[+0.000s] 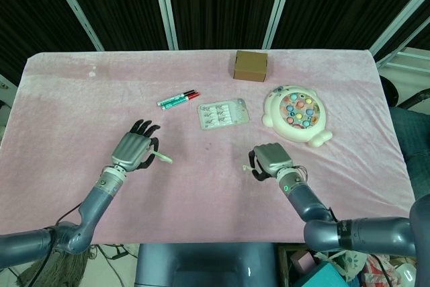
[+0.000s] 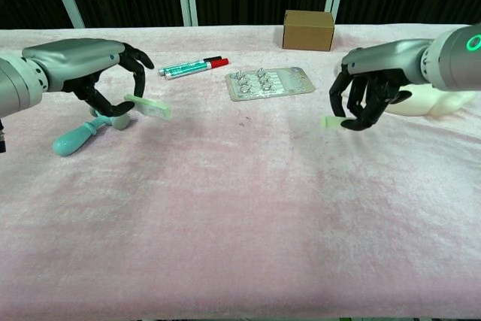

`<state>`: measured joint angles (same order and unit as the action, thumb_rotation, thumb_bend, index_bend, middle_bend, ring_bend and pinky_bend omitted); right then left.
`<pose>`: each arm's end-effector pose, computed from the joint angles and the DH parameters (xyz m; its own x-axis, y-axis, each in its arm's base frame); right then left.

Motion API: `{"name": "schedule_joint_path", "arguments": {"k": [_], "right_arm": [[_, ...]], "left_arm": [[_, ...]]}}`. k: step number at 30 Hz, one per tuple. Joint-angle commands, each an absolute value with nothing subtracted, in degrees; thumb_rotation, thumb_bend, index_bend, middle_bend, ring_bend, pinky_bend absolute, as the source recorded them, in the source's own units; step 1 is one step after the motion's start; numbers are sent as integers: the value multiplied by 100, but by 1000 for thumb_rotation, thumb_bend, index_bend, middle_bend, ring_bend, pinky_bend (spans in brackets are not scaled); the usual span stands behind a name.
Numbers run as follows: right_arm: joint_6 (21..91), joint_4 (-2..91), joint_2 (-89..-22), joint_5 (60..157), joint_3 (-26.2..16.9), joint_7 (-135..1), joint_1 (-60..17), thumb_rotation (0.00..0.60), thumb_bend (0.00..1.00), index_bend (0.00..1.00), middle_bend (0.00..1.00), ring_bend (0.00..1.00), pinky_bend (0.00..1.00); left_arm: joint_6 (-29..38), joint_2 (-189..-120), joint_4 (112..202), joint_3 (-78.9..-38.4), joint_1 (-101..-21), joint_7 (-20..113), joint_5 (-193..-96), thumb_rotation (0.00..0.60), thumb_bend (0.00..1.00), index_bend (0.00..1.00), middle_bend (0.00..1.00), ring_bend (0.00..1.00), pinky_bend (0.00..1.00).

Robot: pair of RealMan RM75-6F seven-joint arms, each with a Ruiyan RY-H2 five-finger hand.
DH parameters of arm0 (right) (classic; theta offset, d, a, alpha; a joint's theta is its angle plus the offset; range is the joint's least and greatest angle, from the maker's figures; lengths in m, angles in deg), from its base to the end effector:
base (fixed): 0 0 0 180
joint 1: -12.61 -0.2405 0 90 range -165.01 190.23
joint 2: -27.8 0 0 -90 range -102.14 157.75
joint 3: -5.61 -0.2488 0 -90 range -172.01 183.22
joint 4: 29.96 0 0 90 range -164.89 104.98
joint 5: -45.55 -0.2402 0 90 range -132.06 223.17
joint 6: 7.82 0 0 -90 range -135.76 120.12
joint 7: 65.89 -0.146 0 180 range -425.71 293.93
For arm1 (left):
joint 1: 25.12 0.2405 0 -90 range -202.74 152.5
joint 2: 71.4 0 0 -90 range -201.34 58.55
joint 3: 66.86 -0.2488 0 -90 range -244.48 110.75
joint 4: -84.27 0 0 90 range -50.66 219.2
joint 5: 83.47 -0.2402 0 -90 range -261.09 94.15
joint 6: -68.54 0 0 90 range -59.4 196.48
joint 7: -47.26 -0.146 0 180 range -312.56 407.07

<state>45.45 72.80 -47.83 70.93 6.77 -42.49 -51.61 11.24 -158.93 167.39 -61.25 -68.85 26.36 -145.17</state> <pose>-0.1160 -0.3395 -0.0231 0.4127 -0.5412 0.7326 -0.9105 -0.2212 0.3495 -0.1629 0.3467 -0.0421 0.5173 0.2457 0.8198 0.8328 -0.3652 -0.4161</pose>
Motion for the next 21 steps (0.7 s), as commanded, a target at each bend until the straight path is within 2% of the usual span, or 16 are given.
{"name": "schedule_joint_path", "arguments": {"k": [1,8,14,16,21], "right_arm": [[4905,6968,-5207,7358,747,-4228,-4921,600,580,830,774,947,927],[5307,6593,-5782,7788,805,-4152,-4593,600,574,806,769,943,926],[5336,6305,-6053,7885,766,-4088,-4409,600,546,767,760,935,922],[5324,6279,-6063,7900,751,-4047,-4375,600,519,682,754,934,921],[4898,6455,-5849,7687,710,-3979,-4372,600,367,339,741,933,919]], "left_arm": [[1134,-16330,16013,-6229,-6836,3043,-14897,600,462,564,122,0,0],[1260,-16800,15133,-6355,-6812,3469,-15258,600,462,563,121,0,0],[1330,-17055,14692,-6390,-6803,3658,-15442,600,460,555,115,0,0],[1320,-17098,14618,-6387,-6795,3700,-15492,600,430,529,109,0,0],[1471,-17103,14528,-6430,-6784,3618,-15513,600,204,343,58,0,0]]}}
